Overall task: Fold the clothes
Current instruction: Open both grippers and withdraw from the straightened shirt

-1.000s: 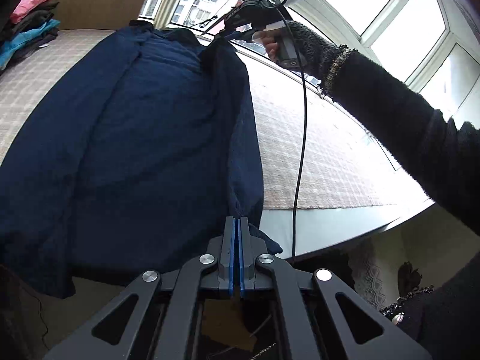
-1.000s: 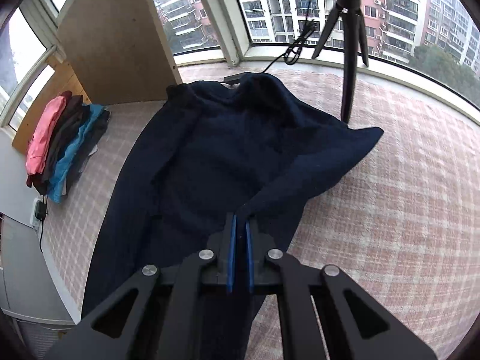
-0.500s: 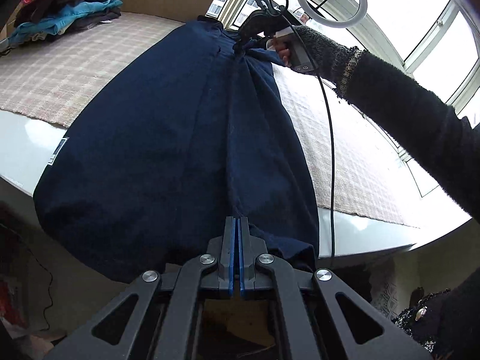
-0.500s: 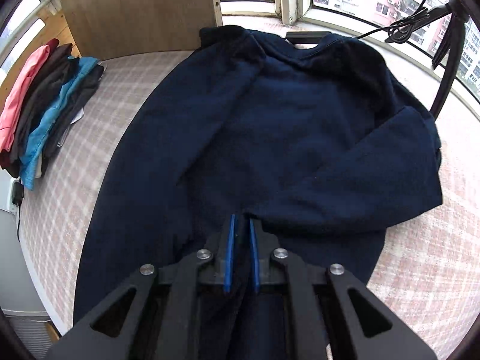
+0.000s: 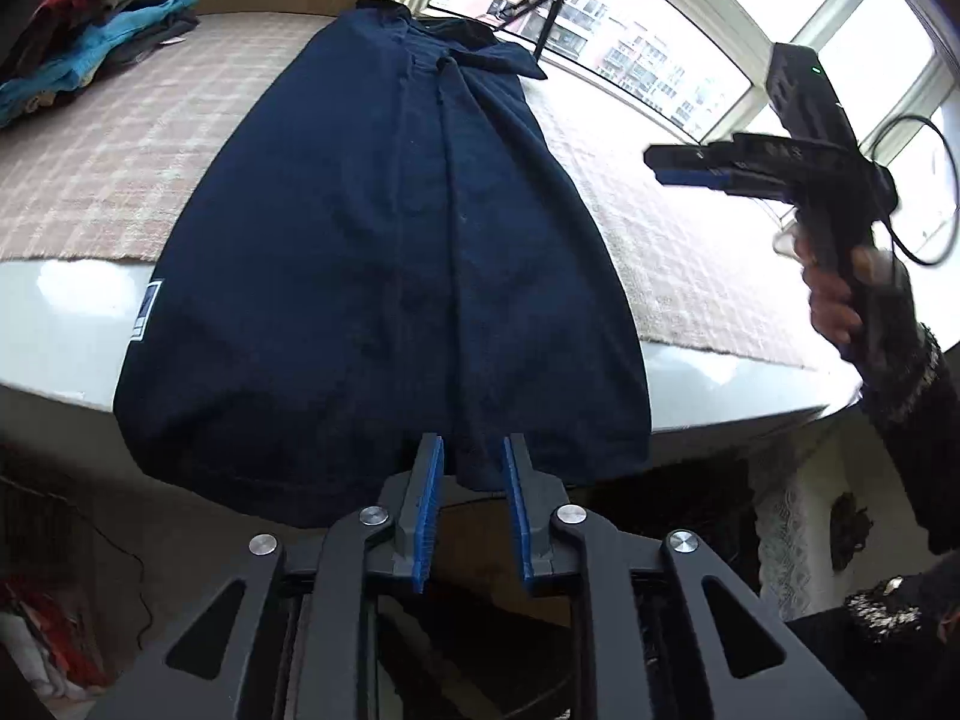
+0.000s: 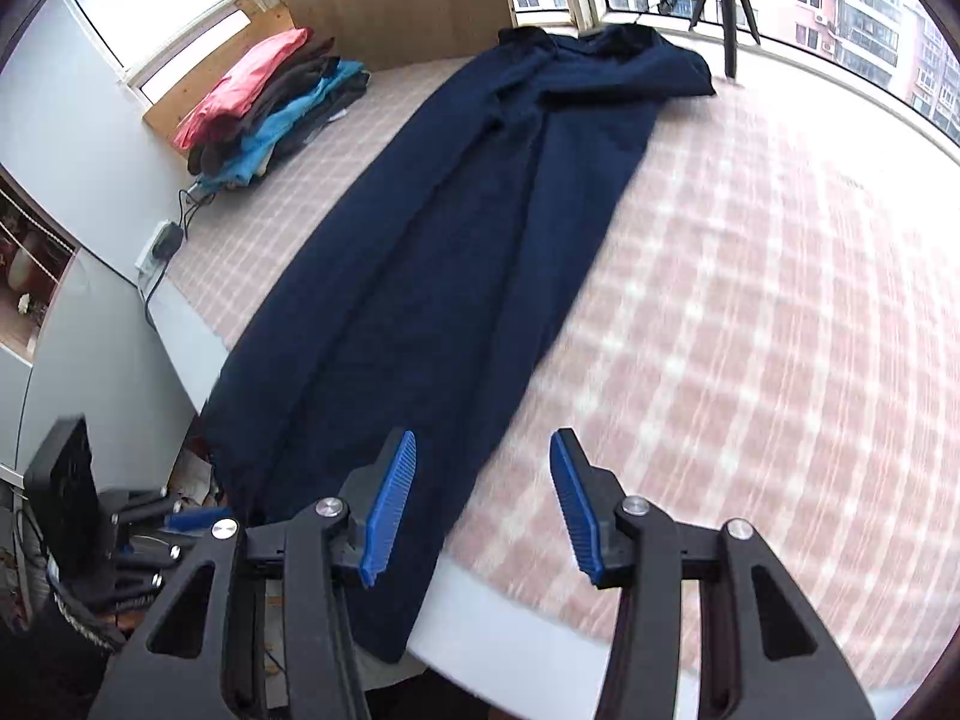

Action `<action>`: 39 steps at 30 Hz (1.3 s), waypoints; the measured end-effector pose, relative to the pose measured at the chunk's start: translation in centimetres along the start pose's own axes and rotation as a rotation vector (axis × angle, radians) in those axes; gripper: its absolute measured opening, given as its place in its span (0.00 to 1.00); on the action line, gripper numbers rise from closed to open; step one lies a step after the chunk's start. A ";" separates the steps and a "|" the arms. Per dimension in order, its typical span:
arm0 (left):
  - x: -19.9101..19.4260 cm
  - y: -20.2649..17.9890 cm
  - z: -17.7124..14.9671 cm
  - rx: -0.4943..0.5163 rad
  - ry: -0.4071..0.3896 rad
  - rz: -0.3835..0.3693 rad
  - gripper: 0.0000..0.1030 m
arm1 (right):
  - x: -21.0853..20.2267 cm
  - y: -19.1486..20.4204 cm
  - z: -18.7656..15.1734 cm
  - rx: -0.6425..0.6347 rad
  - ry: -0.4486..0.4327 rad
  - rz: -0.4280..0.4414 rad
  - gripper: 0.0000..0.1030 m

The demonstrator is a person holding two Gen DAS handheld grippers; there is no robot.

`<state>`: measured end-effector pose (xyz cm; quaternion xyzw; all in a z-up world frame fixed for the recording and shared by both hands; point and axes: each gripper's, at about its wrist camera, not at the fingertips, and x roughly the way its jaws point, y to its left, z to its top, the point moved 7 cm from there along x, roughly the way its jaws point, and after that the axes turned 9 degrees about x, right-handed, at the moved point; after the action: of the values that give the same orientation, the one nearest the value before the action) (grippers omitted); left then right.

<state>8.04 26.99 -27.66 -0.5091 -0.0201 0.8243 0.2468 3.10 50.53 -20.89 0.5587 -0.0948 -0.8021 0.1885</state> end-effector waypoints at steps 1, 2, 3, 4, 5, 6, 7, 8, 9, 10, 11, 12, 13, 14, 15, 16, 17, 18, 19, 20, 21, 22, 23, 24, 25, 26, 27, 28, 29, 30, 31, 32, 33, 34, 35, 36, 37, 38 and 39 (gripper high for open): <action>0.7 -0.2 -0.1 0.026 0.030 0.007 0.24 | -0.2 0.2 -2.7 0.010 -0.005 -0.014 0.45; 1.4 -0.3 -0.3 0.042 0.052 0.009 0.24 | -0.3 0.5 -4.8 0.020 -0.003 -0.022 0.45; 1.8 -0.4 -0.5 0.044 0.064 0.006 0.25 | -0.4 0.7 -6.9 0.030 0.000 -0.029 0.45; 2.3 -0.5 -0.7 0.046 0.076 0.003 0.26 | -0.5 1.1 -8.6 0.043 0.006 -0.020 0.45; 2.8 -0.5 -0.9 0.046 0.086 0.002 0.26 | -0.3 1.4 -9.8 0.041 0.007 -0.016 0.45; 3.2 -0.4 -1.0 0.044 0.094 0.004 0.25 | 0.0 1.6 -10.6 0.029 0.002 -0.029 0.45; 3.6 -0.3 -1.1 0.040 0.098 0.000 0.23 | 0.2 1.8 -11.6 0.014 0.003 -0.055 0.45; 3.8 -0.3 -1.2 0.034 0.096 -0.011 0.10 | 0.7 2.0 -12.2 0.001 0.012 -0.070 0.45; 4.0 -0.3 -1.3 0.027 0.093 -0.022 0.04 | 1.0 2.3 -12.7 -0.009 0.017 -0.068 0.45; 4.1 -0.3 -1.3 0.019 0.086 -0.030 0.04 | 1.3 2.6 -12.9 -0.013 0.015 -0.065 0.45; 3.8 -0.3 -1.3 0.010 0.077 -0.032 0.04 | 1.3 2.8 -13.0 -0.021 0.010 -0.066 0.45; 3.4 -0.2 -1.4 0.006 0.074 -0.031 0.04 | 1.5 3.1 -13.2 -0.029 0.012 -0.064 0.45; 2.8 -0.3 -1.5 0.011 0.062 -0.025 0.04 | 1.6 3.4 -13.3 -0.036 0.015 -0.063 0.45; 2.0 -0.4 -1.6 0.029 0.040 -0.011 0.04 | 1.7 3.6 -13.4 -0.043 0.018 -0.061 0.45; 1.4 -0.4 -1.7 0.047 0.025 0.010 0.04 | 1.8 3.8 -13.6 -0.044 0.024 -0.047 0.45; 1.2 -0.3 -1.9 0.054 0.023 0.028 0.04 | 2.0 3.9 -13.7 -0.044 0.033 -0.038 0.45; 1.3 -0.1 -2.0 0.048 0.029 0.032 0.04 | 2.1 3.9 -13.8 -0.045 0.042 -0.041 0.45; 1.4 0.1 -2.2 0.041 0.034 0.037 0.04 | 2.4 3.8 -13.8 -0.045 0.045 -0.053 0.45; 1.5 0.2 -2.3 0.031 0.038 0.033 0.04 | 2.5 3.8 -13.8 -0.036 0.049 -0.053 0.45; 1.5 0.2 -2.2 0.027 0.041 0.026 0.04 | 2.6 3.8 -13.7 -0.026 0.055 -0.052 0.45; 1.6 0.0 -2.1 0.037 0.043 0.030 0.04 | 2.7 3.9 -13.7 -0.013 0.061 -0.034 0.45; 1.6 -0.2 -2.0 0.051 0.043 0.049 0.04 | 2.7 4.0 -13.7 -0.006 0.066 -0.020 0.45; 1.6 -0.2 -2.0 0.059 0.042 0.068 0.04 | 2.8 4.1 -13.7 -0.007 0.069 -0.020 0.45; 1.6 -0.1 -2.0 0.052 0.043 0.066 0.04 | 2.9 4.1 -13.7 -0.012 0.071 -0.027 0.45; 1.5 0.0 -2.0 0.045 0.044 0.064 0.04 | 3.0 4.2 -13.8 -0.016 0.075 -0.027 0.45; 1.5 0.1 -2.1 0.039 0.044 0.062 0.05 | 3.2 4.4 -13.8 -0.018 0.080 -0.025 0.45; 1.5 0.2 -2.2 0.033 0.055 0.064 0.07 | 2.8 4.5 -13.8 -0.022 0.085 -0.021 0.45; 1.7 0.3 -2.6 0.041 0.086 0.078 0.09 | 2.4 4.5 -13.8 -0.026 0.090 -0.017 0.45; 1.7 0.4 -3.2 0.064 0.126 0.106 0.08 | 2.0 4.6 -13.7 -0.030 0.095 -0.014 0.45; 1.4 0.4 -3.6 0.084 0.147 0.121 0.07 | 1.6 4.7 -13.7 -0.033 0.100 -0.010 0.45; 0.6 0.4 -3.9 0.094 0.148 0.117 0.07 | 1.2 4.7 -13.6 -0.037 0.105 -0.006 0.45; -0.3 0.3 -3.7 0.102 0.142 0.112 0.07 | -0.2 4.5 -12.8 -0.028 0.080 0.002 0.45; -1.6 0.3 -2.9 0.105 0.124 0.105 0.07 | -1.8 4.0 -11.7 -0.019 0.045 0.003 0.45; -2.8 0.3 -2.1 0.109 0.106 0.098 0.07 | -3.6 3.5 -10.1 -0.011 0.002 -0.006 0.45; -4.1 0.2 -0.9 0.120 0.082 0.090 0.07 | -5.5 3.0 -8.3 -0.005 -0.044 -0.016 0.45; -5.5 0.1 0.9 0.144 0.044 0.089 0.07 | -7.2 2.5 -6.2 -0.004 -0.091 -0.021 0.45; -6.9 0.0 2.9 0.172 0.000 0.098 0.11 | -9.0 2.0 -4.0 -0.003 -0.138 -0.026 0.45; -8.0 0.1 5.4 0.199 -0.041 0.103 0.16 | -10.2 1.3 -1.6 0.004 -0.175 -0.035 0.45; -8.6 0.3 8.1 0.228 -0.073 0.102 0.18 | -11.4 0.5 0.8 0.012 -0.212 -0.044 0.45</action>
<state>4.07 24.80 -16.73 -0.4478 0.0909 0.8507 0.2600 5.91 54.65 -10.60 0.4738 -0.1067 -0.8601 0.1563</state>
